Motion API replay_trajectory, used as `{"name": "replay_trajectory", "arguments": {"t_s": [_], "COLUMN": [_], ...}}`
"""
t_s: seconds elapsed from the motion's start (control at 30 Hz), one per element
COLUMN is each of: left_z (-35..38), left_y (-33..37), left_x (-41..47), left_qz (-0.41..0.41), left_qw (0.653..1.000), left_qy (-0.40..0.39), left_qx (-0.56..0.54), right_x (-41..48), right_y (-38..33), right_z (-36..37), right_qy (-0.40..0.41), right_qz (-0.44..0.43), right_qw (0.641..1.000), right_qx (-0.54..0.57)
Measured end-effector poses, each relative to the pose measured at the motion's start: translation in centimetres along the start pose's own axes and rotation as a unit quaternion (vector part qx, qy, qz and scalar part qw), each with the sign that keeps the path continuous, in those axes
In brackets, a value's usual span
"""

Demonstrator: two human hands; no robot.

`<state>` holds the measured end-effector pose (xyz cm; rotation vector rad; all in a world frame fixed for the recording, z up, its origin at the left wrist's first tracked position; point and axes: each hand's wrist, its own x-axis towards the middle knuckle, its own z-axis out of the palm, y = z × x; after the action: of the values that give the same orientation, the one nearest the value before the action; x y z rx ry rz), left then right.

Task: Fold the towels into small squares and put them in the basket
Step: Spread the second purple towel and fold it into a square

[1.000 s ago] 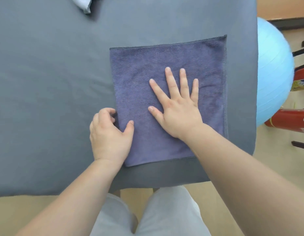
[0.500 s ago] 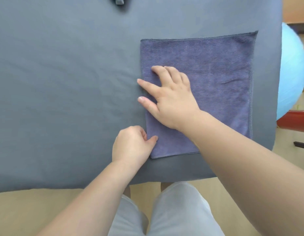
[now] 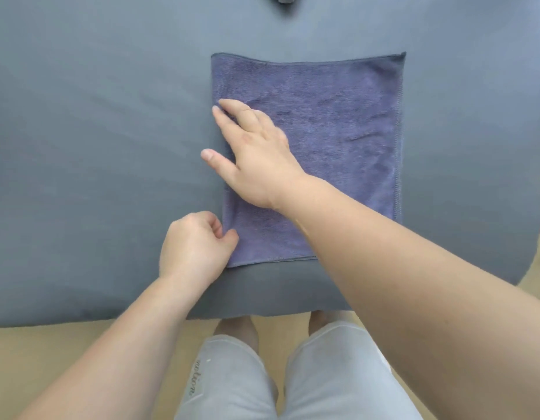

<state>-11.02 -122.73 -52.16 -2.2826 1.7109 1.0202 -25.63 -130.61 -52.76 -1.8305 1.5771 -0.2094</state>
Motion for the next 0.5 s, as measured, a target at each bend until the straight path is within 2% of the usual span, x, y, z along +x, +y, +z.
{"name": "replay_trajectory", "arguments": {"t_s": [0.13,0.23,0.37,0.5], "left_z": [-2.9,-3.9,-2.7,1.3], "left_y": [-4.4,-5.3,-3.0,1.4], "left_x": [1.1,1.0,-0.3,-2.3], "left_qz": [-0.03,-0.009,0.104,0.258], "left_qw": [0.998,0.997,0.992,0.966], "left_qy": [0.043,0.071,0.072,0.023], "left_qx": [0.017,0.019,-0.016,-0.008], "right_x": [0.9,-0.5,-4.5,-9.2], "right_y": [-2.4,-2.1,2.2,7.5], "right_z": [1.7,2.0,1.1,-1.3], "right_qy": [-0.023,0.038,0.194,0.234], "right_qz": [-0.063,-0.061,0.029,0.162], "right_qw": [0.994,0.992,0.976,0.951], "right_qx": [0.089,0.102,0.098,0.12]}}
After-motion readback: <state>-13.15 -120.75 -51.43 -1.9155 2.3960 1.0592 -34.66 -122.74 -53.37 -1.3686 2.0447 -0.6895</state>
